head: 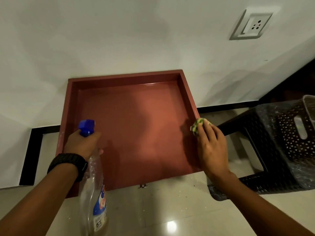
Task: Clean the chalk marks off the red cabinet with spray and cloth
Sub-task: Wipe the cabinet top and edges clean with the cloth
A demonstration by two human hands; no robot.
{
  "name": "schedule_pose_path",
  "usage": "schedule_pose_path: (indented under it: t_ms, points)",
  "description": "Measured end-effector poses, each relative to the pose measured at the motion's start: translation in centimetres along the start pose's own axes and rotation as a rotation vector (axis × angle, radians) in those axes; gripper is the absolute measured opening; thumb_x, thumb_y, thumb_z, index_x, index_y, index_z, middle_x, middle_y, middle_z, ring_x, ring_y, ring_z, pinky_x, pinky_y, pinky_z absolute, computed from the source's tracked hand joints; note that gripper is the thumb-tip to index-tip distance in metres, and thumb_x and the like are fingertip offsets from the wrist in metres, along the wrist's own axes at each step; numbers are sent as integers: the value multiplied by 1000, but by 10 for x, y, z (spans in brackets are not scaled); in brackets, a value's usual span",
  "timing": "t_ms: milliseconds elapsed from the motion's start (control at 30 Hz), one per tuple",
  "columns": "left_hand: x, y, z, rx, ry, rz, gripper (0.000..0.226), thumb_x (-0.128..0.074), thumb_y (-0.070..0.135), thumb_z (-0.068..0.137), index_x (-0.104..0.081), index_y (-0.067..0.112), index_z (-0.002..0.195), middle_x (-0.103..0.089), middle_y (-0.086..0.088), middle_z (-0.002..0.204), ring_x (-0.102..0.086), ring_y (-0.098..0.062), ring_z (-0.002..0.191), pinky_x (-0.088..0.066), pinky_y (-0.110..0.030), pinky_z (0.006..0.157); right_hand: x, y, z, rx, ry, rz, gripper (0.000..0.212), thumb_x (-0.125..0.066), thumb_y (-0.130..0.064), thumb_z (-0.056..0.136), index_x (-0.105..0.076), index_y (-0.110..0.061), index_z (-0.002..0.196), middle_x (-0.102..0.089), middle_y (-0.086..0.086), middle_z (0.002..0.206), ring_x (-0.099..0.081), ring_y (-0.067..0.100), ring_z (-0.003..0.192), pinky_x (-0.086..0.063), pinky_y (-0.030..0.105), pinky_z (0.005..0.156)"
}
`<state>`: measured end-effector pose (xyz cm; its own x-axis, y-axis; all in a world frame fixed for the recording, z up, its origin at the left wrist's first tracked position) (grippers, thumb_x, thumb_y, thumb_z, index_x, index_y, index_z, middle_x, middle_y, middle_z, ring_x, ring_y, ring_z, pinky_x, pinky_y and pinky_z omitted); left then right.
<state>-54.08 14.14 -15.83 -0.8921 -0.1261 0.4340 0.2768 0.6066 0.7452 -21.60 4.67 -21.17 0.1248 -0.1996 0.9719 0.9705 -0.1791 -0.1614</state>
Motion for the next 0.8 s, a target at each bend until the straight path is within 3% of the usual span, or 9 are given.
schedule_pose_path:
  t_ms: [100,233,400,567,733,800]
  points:
    - [-5,-2,1,22,-8,16,10,-66,21,82,-56,20,80,-65,-6,80,-64,-20,56,-50,-30,57,-11,7,-7,-111,-117,8,48,-42,-21,100,-33,-9,146,-33,21,151,-41,41,126,-41,49,104]
    - [-12,-2,2,23,-21,30,10,-65,21,83,-56,20,79,-64,-4,75,-61,-13,46,-44,-26,50,-24,5,23,-143,-126,60,50,-33,-23,103,-20,-13,151,-21,21,155,-39,44,122,-44,53,96]
    - [-22,14,12,65,-81,-30,11,-65,21,83,-55,20,83,-64,-8,83,-66,-23,61,-56,-40,71,-36,2,76,-119,-115,67,51,-34,-21,102,-20,-13,150,-21,18,156,-44,43,116,-48,50,87]
    - [-37,31,26,66,-86,-53,13,-67,21,82,-55,16,79,-59,-5,73,-63,-17,51,-51,-27,50,-51,-2,138,-87,-108,51,51,-36,-19,100,-21,-10,148,-21,17,154,-43,43,117,-47,50,88]
    - [-43,41,39,87,-90,-13,14,-67,23,82,-58,13,83,-58,-6,72,-62,-14,44,-54,-29,50,-56,-10,190,-57,-76,64,48,-40,-11,98,-31,-1,143,-29,24,148,-47,48,109,-46,49,86]
    - [-44,42,44,76,-87,32,16,-67,24,83,-57,12,80,-57,-7,69,-58,-10,33,-45,-20,34,-57,-13,210,14,-64,42,44,-43,-5,95,-37,6,137,-35,30,143,-47,49,113,-44,50,86]
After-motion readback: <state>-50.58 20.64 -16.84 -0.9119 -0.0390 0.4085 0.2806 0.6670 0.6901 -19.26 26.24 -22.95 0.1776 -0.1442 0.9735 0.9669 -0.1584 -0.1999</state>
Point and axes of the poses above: each hand's wrist, its own z-axis towards the middle knuckle, its own x-axis out of the back of the hand, y = z × x, the point moved 1 cm from there along z, towards the middle knuckle
